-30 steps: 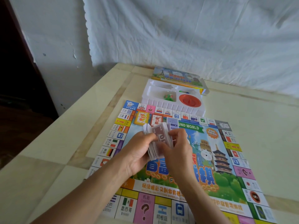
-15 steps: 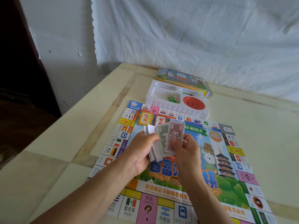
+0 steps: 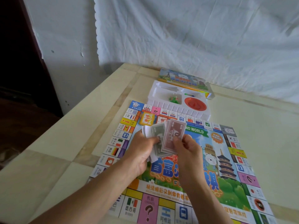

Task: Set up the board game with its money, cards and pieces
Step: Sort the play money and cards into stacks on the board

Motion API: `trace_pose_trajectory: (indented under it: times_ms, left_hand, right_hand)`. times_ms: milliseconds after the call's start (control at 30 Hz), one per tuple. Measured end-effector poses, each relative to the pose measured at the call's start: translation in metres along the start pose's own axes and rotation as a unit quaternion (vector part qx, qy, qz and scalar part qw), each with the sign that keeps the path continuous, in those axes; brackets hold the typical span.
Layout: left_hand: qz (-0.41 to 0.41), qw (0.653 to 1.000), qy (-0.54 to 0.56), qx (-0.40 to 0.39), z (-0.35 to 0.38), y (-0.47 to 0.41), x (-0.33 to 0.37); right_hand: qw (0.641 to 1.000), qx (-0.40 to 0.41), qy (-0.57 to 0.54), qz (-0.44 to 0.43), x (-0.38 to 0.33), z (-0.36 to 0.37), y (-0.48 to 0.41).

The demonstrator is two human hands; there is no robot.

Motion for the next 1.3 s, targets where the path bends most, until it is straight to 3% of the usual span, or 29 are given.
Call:
trace_pose_trajectory:
  times_ms: [167, 333, 400, 467, 533, 600, 700, 800, 900, 1000, 1100, 1133, 1200, 1300]
  left_hand:
    - [-0.007, 1.0, 0.016, 0.018, -0.004, 0.0, 0.0]
    - [-0.016, 0.999, 0.027, 0.019, -0.006, -0.001, -0.001]
    - [-0.023, 0.999, 0.047, 0.016, -0.006, 0.001, 0.001]
    - [-0.039, 0.994, 0.106, 0.011, -0.008, 0.0, 0.0]
    - [-0.064, 0.981, 0.185, 0.003, -0.009, 0.0, -0.001]
    - [-0.091, 0.967, 0.237, -0.011, -0.006, 0.003, -0.002]
    - [-0.091, 0.963, 0.252, -0.023, -0.003, 0.005, 0.003]
    - [-0.089, 0.97, 0.227, -0.014, -0.005, 0.005, 0.002]
    - [-0.064, 0.974, 0.215, -0.015, -0.005, 0.005, 0.002]
    - [-0.027, 0.985, 0.167, -0.024, -0.003, 0.003, 0.006]
    - [-0.014, 0.993, 0.112, -0.018, -0.004, 0.002, 0.004]
    - [-0.008, 0.995, 0.095, -0.027, -0.003, 0.002, 0.004]
    - [0.01, 0.996, 0.062, -0.064, 0.005, 0.003, 0.003]
    - [0.03, 0.993, 0.039, -0.104, 0.015, 0.008, 0.005]
  right_hand:
    - [0.978, -0.022, -0.203, 0.053, 0.004, -0.002, -0.001]
    - [0.978, -0.042, -0.193, 0.063, 0.005, 0.0, -0.001]
    - [0.996, -0.02, -0.081, 0.025, -0.003, -0.009, -0.002]
    - [0.989, 0.023, 0.132, -0.062, -0.027, -0.023, -0.004]
    - [0.926, 0.007, 0.355, -0.13, -0.045, -0.019, -0.002]
    - [0.844, -0.047, 0.524, -0.107, -0.038, -0.005, 0.001]
    - [0.774, -0.129, 0.617, -0.066, -0.012, 0.016, 0.01]
    - [0.784, -0.095, 0.61, -0.062, -0.016, 0.013, 0.012]
    - [0.767, -0.112, 0.629, -0.06, -0.017, 0.016, 0.013]
    - [0.796, -0.136, 0.589, -0.034, -0.007, 0.011, 0.008]
    - [0.94, -0.133, 0.309, 0.064, 0.001, -0.006, 0.002]
    - [0.968, -0.13, 0.195, 0.091, 0.002, -0.008, 0.003]
    - [0.984, -0.138, 0.053, 0.105, 0.001, -0.006, 0.009]
    - [0.986, -0.134, -0.006, 0.102, 0.004, 0.0, 0.012]
Point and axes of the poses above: each hand's wrist, its own y-axis away from the middle knuckle, its own z-axis out of the palm, x = y × z, the point moved 8 cm from there along -y, towards the middle knuckle, and after that the axes turned 7 degrees about -x, right-handed, at the moved point
